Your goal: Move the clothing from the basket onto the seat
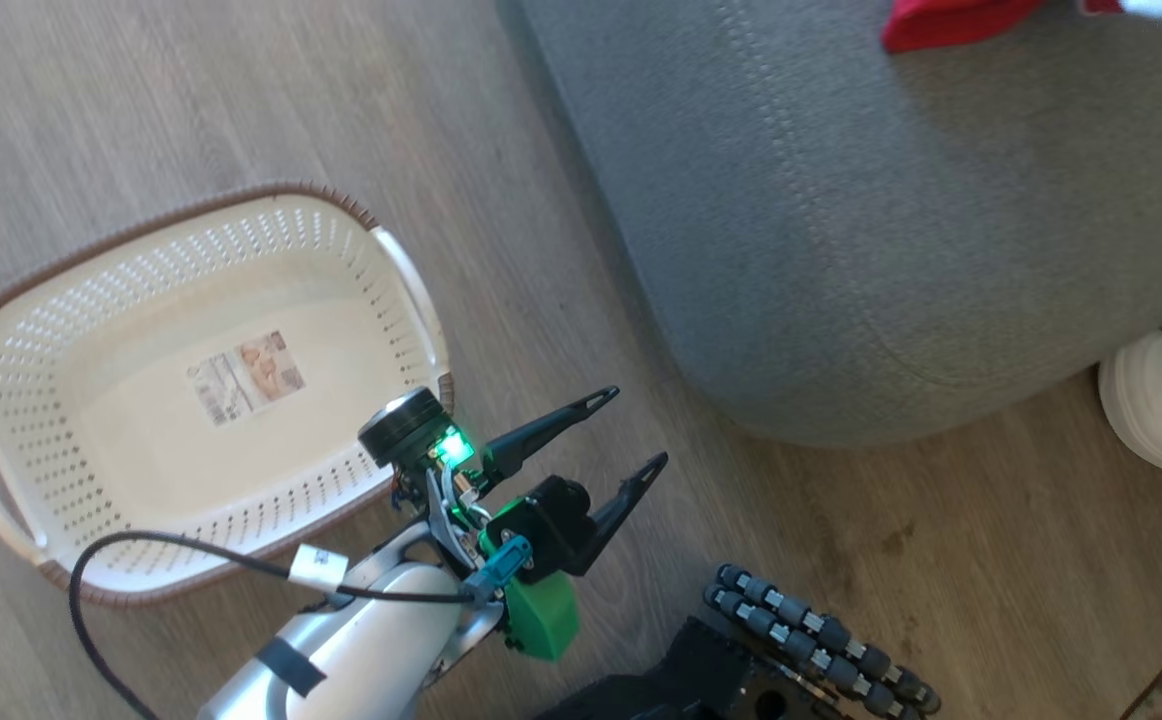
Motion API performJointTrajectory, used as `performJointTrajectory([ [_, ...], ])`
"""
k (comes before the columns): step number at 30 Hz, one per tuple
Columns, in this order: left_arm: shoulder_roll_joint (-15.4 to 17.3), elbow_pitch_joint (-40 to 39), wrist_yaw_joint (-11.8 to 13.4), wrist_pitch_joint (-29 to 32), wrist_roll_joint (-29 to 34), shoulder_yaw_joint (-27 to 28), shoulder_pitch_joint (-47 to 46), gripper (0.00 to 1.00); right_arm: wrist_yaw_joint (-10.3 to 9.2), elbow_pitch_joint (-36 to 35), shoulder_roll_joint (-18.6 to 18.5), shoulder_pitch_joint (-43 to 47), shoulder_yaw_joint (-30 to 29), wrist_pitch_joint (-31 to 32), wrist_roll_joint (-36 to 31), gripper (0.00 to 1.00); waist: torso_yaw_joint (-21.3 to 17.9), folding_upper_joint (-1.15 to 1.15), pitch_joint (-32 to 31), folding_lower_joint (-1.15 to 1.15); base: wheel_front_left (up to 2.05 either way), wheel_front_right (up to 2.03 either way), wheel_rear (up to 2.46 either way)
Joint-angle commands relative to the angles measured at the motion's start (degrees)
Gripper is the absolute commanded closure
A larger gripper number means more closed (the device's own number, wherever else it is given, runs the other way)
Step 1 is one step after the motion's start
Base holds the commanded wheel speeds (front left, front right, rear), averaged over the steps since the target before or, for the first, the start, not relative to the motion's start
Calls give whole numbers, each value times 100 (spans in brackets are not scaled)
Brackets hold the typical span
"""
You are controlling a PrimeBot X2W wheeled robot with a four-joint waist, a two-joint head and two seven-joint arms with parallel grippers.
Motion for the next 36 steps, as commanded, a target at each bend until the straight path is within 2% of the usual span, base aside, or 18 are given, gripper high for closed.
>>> performJointTrajectory([
  [1,-2,-159,-5,-28,54,29,-116,0,39,104,-405,-240,-14,4,-27,100,138,0,160,-2,0,0,0],
  [5,7,-156,34,-28,44,-21,-250,0,39,701,-644,-711,-237,4,-222,100,298,0,359,-2,0,0,0],
  [9,12,-161,94,-28,41,-63,-373,0,39,1176,-739,-1034,-781,4,-456,100,458,0,553,-2,0,0,0],
  [12,24,-161,149,-28,38,-89,-448,0,39,1455,-719,-1189,-1300,4,-696,100,556,0,702,-2,0,0,0],
  [14,22,-166,183,-28,31,-83,-473,0,39,1507,-716,-1200,-1427,4,-895,100,587,0,752,-2,0,0,0],
  [20,11,-208,314,-28,12,-99,-606,0,39,1856,-383,-1170,-2002,4,-1505,100,789,0,960,-2,0,0,0],
  [24,43,-200,385,-28,3,-124,-641,0,39,2533,-201,-1126,-1612,4,-1689,100,861,0,1059,-2,0,0,0],
  [30,28,-190,468,-28,-24,-175,-689,0,39,3339,-102,-1365,-995,4,-1568,100,925,0,1183,-2,0,0,0],
  [36,-6,-187,519,-28,-73,-186,-741,0,39,4003,-6,-1702,-19,149,-1097,100,962,0,1196,-2,0,0,0],
])
